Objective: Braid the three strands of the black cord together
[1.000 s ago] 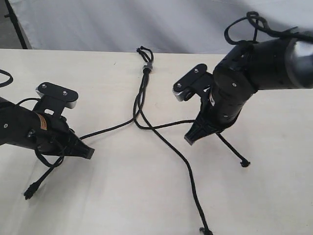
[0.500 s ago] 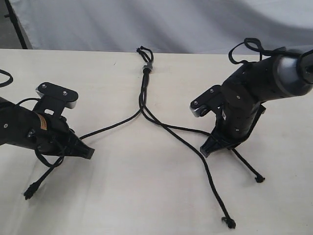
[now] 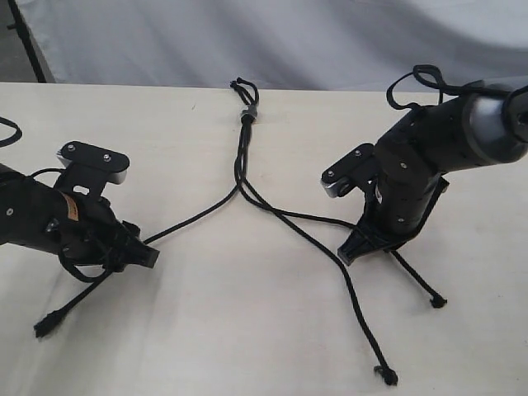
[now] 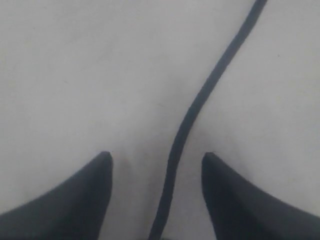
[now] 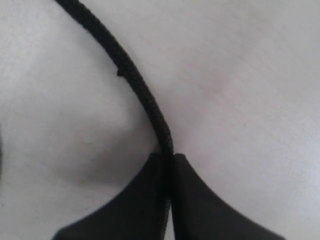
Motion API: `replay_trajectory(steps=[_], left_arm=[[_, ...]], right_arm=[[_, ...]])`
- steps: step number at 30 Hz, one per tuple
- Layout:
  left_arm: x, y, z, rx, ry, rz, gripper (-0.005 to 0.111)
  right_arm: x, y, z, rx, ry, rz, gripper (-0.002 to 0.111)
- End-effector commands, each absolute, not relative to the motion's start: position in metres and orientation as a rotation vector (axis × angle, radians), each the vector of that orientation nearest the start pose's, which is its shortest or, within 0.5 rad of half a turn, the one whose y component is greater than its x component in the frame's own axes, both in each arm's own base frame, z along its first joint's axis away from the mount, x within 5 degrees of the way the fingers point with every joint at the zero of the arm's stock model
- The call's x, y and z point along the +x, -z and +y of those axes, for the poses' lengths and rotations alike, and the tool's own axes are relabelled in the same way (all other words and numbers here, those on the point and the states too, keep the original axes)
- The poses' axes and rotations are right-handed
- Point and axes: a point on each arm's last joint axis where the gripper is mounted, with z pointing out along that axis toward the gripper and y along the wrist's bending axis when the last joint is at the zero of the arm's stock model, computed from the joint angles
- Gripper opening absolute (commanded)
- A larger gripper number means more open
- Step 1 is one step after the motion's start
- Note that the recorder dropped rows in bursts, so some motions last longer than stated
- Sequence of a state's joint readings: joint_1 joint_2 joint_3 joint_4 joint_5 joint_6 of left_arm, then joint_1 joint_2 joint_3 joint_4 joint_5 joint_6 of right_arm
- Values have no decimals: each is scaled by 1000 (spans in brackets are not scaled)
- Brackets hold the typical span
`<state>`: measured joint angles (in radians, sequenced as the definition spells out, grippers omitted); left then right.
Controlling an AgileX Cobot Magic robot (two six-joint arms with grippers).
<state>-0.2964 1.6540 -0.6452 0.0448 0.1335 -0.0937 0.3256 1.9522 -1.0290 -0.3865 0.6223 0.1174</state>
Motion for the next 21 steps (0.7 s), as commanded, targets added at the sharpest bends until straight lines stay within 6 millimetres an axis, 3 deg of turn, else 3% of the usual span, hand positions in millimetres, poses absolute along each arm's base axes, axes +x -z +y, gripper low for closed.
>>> replay_trajectory(steps=[1, 4, 7, 13, 16, 18, 21], left_arm=[[262, -140, -79, 259, 128, 2615, 63], [260, -153, -89, 290, 133, 2668, 64], [257, -165, -115, 369, 183, 2663, 64], [260, -183, -191, 586, 294, 2648, 64], [266, -184, -227, 651, 338, 2676, 64], [268, -182, -250, 687, 368, 2702, 64], [271, -179, -287, 776, 387, 2701, 64]], right_arm=[[320, -101, 85, -673, 318, 2949, 30], [321, -102, 86, -671, 314, 2941, 53], [323, -117, 87, -649, 290, 2876, 64], [320, -192, 84, -604, 254, 2633, 65], [315, -225, 75, -495, 234, 2534, 65], [312, -239, 63, -405, 213, 2487, 65], [304, -243, 36, -294, 200, 2433, 65]])
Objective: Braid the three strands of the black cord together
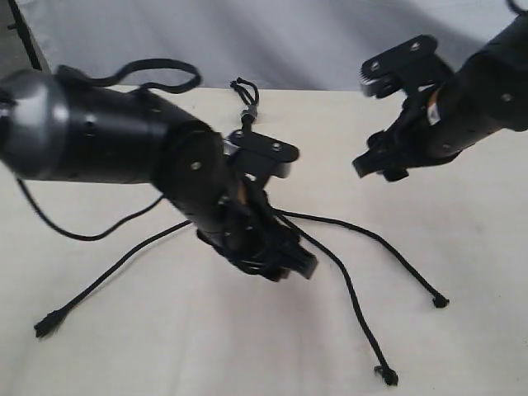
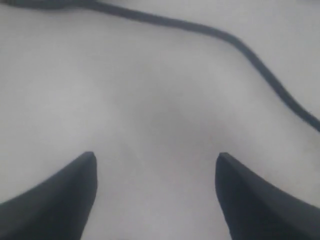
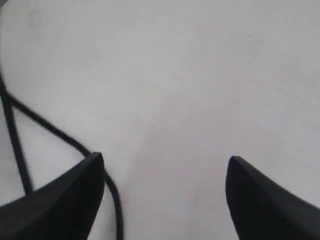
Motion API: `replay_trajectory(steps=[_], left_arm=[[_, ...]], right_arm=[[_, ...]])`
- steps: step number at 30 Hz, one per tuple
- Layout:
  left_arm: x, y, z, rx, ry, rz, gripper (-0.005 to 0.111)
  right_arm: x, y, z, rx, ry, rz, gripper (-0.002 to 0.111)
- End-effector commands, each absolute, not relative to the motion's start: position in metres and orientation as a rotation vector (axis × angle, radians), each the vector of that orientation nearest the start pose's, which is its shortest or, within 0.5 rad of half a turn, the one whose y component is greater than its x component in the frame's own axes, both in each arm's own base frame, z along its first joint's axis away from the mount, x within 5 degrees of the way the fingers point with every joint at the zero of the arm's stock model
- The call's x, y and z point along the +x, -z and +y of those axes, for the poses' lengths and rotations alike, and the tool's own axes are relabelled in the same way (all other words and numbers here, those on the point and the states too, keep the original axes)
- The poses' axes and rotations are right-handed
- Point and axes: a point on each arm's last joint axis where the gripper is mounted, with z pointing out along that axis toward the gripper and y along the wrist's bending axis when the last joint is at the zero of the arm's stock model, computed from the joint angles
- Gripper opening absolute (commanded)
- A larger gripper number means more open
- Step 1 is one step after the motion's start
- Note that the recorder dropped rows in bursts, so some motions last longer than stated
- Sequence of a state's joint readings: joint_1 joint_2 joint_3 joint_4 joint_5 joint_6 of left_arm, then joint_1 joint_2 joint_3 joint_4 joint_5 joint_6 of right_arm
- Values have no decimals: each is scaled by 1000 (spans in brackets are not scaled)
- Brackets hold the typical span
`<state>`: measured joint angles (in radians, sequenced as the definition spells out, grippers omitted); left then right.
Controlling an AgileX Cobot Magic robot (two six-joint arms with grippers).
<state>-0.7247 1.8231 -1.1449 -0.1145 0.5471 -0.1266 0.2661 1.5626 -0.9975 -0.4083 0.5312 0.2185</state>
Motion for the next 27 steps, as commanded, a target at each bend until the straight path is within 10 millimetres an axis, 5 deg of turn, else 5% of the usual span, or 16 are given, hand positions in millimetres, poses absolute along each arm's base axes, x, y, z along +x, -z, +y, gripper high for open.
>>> replay_trajectory(steps=[1, 6, 12, 21, 27], left_arm=[[272, -177, -299, 802, 393, 2695, 64], [280, -165, -338, 841, 402, 2723, 64], [295, -146, -358, 842, 373, 2773, 64], [299, -117, -365, 867, 162, 2863, 64], [293, -113, -355, 982, -165, 2849, 56]], right_arm=[[302, -242, 27, -247, 197, 2421, 65], [290, -227, -11, -13, 134, 2342, 65], [285, -217, -12, -15, 56, 2232, 65], [286, -218, -11, -9, 42, 2213, 65], [286, -218, -11, 1, 37, 2213, 65]])
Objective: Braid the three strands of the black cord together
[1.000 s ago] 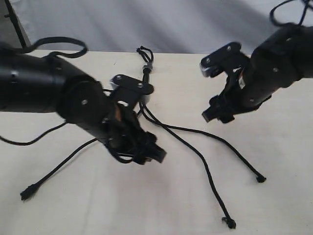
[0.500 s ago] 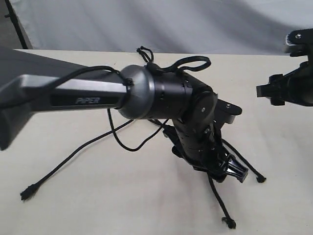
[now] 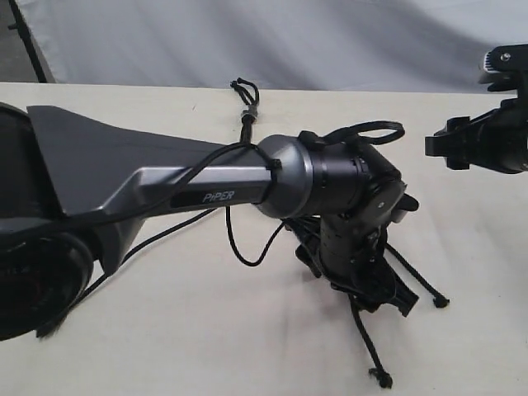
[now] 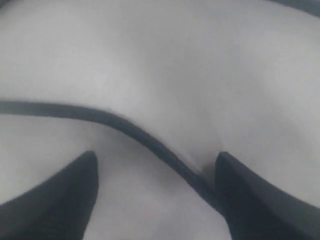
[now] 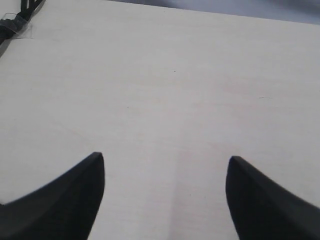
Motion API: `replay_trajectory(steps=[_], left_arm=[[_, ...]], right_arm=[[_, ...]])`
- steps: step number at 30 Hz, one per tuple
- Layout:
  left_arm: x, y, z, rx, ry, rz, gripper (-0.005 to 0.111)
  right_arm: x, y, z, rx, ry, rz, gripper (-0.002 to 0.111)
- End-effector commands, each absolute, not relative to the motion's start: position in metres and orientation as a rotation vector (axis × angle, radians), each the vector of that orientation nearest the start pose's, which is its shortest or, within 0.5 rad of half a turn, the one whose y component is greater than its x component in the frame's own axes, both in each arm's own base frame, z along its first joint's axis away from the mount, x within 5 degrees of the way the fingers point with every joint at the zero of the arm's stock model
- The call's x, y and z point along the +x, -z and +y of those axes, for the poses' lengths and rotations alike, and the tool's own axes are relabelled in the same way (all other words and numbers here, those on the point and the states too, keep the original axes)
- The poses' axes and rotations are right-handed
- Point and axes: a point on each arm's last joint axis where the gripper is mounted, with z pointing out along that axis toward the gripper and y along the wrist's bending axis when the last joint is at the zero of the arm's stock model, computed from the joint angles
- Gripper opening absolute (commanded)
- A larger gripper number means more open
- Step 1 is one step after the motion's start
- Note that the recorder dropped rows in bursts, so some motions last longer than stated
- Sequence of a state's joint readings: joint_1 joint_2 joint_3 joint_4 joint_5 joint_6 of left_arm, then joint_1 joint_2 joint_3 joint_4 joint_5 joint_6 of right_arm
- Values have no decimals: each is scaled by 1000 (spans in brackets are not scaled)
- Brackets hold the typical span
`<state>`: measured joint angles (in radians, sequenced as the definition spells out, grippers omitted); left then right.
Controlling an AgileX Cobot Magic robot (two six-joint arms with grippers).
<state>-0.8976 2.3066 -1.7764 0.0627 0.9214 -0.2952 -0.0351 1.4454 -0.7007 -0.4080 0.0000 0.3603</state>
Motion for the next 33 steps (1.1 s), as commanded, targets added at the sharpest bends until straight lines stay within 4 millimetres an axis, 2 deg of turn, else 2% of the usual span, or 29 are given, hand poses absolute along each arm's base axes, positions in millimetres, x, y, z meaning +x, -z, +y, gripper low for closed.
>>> replay_trajectory(steps=[1, 3, 6, 8, 9, 12, 13, 14, 15, 17, 19, 22, 24, 28, 31, 33], left_arm=[[292, -114, -352, 990, -215, 2856, 49], [291, -114, -348, 1018, -274, 2878, 32], [288, -115, -343, 1105, -333, 2889, -1], [290, -127, -337, 1153, -421, 2839, 0], [299, -142, -332, 1144, -533, 2723, 0], [314, -175, -309, 1076, -647, 2602, 0], [323, -187, -291, 1047, -669, 2598, 0], [328, -191, -280, 1034, -679, 2608, 0], [338, -193, -257, 1000, -707, 2641, 0], [352, -181, -217, 917, -767, 2737, 0], [366, -159, -182, 886, -720, 2764, 0], [377, -131, -145, 845, -591, 2750, 0], [375, -115, -131, 844, -530, 2747, 0], [360, -99, -126, 848, -496, 2806, 0], [343, -91, -137, 828, -360, 2920, 0], [327, -85, -152, 860, -192, 3002, 0]], right_arm=[[286, -218, -11, 1, 37, 2213, 65], [286, -218, -11, 1, 36, 2211, 65], [286, -218, -11, 1, 36, 2211, 65], [286, -218, -11, 1, 36, 2211, 65], [286, -218, -11, 1, 36, 2211, 65], [286, -218, -11, 1, 36, 2211, 65], [286, -218, -11, 1, 36, 2211, 65], [286, -218, -11, 1, 35, 2209, 65], [286, -218, -11, 1, 35, 2209, 65], [286, -218, -11, 3, 34, 2209, 65], [286, -218, -11, 6, 33, 2209, 65], [286, -218, -11, 6, 33, 2209, 65], [286, -218, -11, 8, 31, 2208, 65], [287, -219, -11, 6, 28, 2202, 65], [287, -219, -11, 6, 28, 2202, 65], [287, -219, -11, 6, 28, 2202, 65]])
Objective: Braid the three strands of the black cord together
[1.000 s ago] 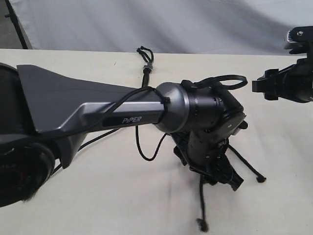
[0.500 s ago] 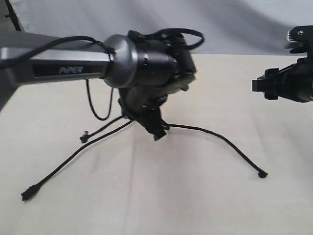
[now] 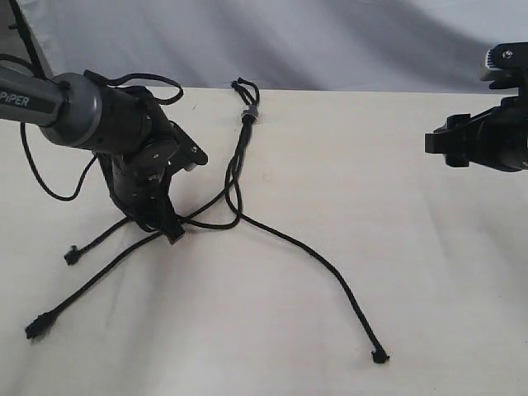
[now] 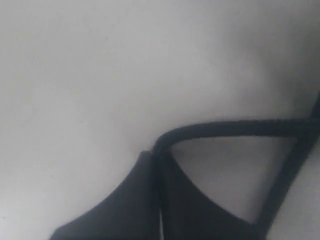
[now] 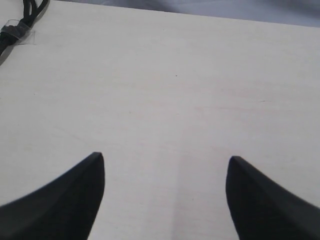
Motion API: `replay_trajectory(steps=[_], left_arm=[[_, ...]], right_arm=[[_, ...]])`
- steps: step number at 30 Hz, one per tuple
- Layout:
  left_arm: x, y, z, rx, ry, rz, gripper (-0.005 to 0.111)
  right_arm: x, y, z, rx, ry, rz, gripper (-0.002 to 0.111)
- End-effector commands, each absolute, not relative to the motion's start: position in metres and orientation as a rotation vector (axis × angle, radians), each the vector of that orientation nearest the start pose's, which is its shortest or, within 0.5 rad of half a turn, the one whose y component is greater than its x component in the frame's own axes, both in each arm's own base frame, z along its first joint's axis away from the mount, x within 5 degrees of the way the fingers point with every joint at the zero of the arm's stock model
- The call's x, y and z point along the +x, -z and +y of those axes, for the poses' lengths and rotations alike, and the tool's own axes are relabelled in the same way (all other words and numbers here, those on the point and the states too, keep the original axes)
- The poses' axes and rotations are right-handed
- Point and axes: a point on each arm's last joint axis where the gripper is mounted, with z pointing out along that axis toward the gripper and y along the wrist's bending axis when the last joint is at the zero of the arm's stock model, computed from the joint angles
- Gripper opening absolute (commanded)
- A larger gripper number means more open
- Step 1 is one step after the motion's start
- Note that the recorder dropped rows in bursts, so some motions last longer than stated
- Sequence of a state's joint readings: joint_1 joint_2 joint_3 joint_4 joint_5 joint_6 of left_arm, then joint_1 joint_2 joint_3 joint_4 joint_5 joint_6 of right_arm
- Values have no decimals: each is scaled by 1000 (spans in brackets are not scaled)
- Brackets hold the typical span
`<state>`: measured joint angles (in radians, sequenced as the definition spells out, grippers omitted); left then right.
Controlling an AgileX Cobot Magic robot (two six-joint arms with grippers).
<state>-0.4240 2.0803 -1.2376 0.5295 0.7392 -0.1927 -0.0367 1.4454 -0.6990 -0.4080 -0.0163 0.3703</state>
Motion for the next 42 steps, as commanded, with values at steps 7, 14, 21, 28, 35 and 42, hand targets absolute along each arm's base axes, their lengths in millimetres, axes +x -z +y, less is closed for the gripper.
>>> replay_trajectory(steps=[7, 14, 21, 28, 35, 42], left_arm=[[265, -93, -240, 1202, 241, 2972, 0], [270, -154, -246, 1135, 167, 2741, 0], [294, -169, -186, 850, 7, 2847, 0], [292, -133, -143, 661, 20, 2870, 0], [282, -116, -136, 653, 44, 2828, 0], [282, -116, -136, 652, 46, 2823, 11]], right_arm=[[287, -219, -11, 6, 27, 2199, 65], [286, -219, -11, 6, 28, 2202, 65], [286, -219, -11, 6, 28, 2202, 65], [286, -219, -11, 6, 28, 2202, 65], [285, -217, 20, -52, -52, 2227, 65], [255, -215, 112, -352, -130, 2411, 65]])
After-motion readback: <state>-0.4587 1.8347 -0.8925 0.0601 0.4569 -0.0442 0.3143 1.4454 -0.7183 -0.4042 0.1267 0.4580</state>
